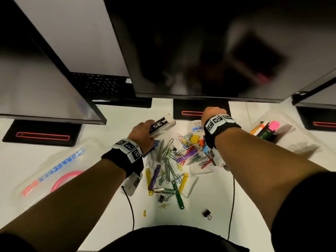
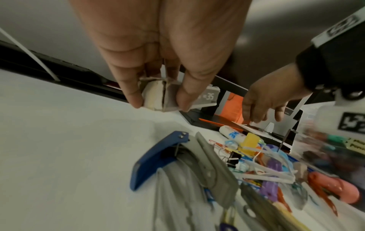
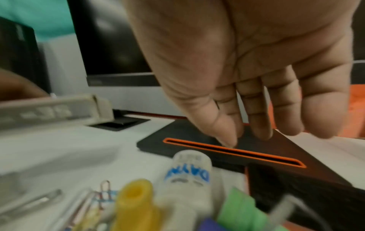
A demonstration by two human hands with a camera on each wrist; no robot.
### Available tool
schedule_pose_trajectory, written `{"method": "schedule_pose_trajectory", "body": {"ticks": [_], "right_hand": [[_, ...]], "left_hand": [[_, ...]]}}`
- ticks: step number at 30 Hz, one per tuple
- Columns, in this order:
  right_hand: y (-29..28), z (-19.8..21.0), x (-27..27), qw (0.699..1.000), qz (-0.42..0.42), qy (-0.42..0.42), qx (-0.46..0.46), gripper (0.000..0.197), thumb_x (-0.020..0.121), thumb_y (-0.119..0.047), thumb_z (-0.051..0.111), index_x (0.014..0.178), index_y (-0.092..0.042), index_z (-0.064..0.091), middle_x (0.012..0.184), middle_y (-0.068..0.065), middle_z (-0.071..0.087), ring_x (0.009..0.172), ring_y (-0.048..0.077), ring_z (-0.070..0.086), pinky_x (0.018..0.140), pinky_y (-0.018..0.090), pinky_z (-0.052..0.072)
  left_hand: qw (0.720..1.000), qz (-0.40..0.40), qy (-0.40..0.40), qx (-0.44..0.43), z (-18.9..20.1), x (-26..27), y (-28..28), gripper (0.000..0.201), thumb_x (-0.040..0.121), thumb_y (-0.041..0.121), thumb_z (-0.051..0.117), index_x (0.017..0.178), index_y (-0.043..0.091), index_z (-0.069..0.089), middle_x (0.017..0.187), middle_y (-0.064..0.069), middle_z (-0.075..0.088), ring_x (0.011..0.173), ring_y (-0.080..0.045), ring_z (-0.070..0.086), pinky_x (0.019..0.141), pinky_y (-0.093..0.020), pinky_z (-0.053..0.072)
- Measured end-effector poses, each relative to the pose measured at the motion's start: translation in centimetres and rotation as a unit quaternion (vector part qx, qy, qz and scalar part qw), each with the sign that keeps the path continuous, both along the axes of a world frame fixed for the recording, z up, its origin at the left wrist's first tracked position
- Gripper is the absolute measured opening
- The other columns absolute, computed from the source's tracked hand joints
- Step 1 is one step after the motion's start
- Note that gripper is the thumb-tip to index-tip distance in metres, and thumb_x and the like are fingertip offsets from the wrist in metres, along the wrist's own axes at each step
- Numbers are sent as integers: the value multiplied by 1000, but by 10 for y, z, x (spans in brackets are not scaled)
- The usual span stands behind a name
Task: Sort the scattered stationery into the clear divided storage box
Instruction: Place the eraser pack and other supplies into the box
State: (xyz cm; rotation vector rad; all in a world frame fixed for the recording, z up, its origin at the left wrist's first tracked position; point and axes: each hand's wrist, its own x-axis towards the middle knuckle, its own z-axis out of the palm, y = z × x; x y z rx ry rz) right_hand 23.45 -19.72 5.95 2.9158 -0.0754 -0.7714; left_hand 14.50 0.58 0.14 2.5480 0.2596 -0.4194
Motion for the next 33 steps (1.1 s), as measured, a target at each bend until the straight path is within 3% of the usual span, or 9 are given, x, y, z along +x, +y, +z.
{"method": "schedule_pose_trajectory", "body": {"ticks": [5,7,12,16,23,26,28,31,33], "right_hand": [[-13,-15,-10,989,89,12,-122,49,66,-28,81,108,-12,62,109,8,65,107,28,60,92,37,50],[-17,-22,-12,992,63,-1,-114,50,66,-27,81,108,-10,61,104,8,65,102,27,61,88,36,51],[-14,-36,-3,999,-25,-13,-43,51,84,-20,64,129,-3,44,127,18,55,118,35,52,93,43,49],[-15,-38,-2,999,-34,4,-5,59,85,-15,61,137,-7,34,133,20,50,122,38,49,96,48,46],[-25,6,-8,975,-103,-123,157,60,75,-23,70,123,-11,35,123,16,53,115,36,54,91,39,47],[-45,28,-21,949,-132,-140,251,53,76,-23,67,119,-13,38,107,8,60,101,29,60,80,31,48],[-64,45,-32,930,-146,-164,295,41,78,-22,63,114,-12,45,93,2,59,90,24,58,72,28,43],[-97,71,-51,921,-141,-202,303,27,77,-22,63,100,-11,54,83,1,57,80,22,53,64,26,37],[-123,88,-65,918,-148,-212,301,26,74,-26,69,91,-11,57,76,1,55,75,21,51,57,25,35]], "left_hand": [[999,10,-10,-50,-3,-9,5,56,84,14,59,136,18,39,125,-10,56,114,-27,54,96,-34,44],[997,17,-13,-68,-4,-12,6,53,82,16,62,132,18,43,121,-9,59,109,-26,57,92,-33,47],[994,49,1,-96,-2,-15,7,54,73,18,68,121,18,42,111,-11,60,91,-29,62,80,-41,55],[995,52,13,-84,4,-17,0,46,73,15,65,111,17,40,107,-9,59,89,-29,61,75,-36,53],[967,47,10,-248,40,-12,-47,65,74,3,65,123,22,27,93,-2,60,79,-25,65,72,-41,58],[953,-1,-18,-303,64,-7,-82,93,75,-1,65,141,33,10,92,8,53,75,-16,65,62,-30,57],[947,-45,-45,-314,80,-3,-108,106,74,-1,66,144,42,-2,103,5,54,87,-14,65,66,-26,57],[934,-110,-88,-328,103,0,-147,104,72,-3,64,144,42,4,112,3,52,97,-11,62,69,-13,54],[927,-135,-105,-333,115,0,-172,99,68,1,64,142,43,13,112,1,52,96,-18,63,67,-19,55]]}}
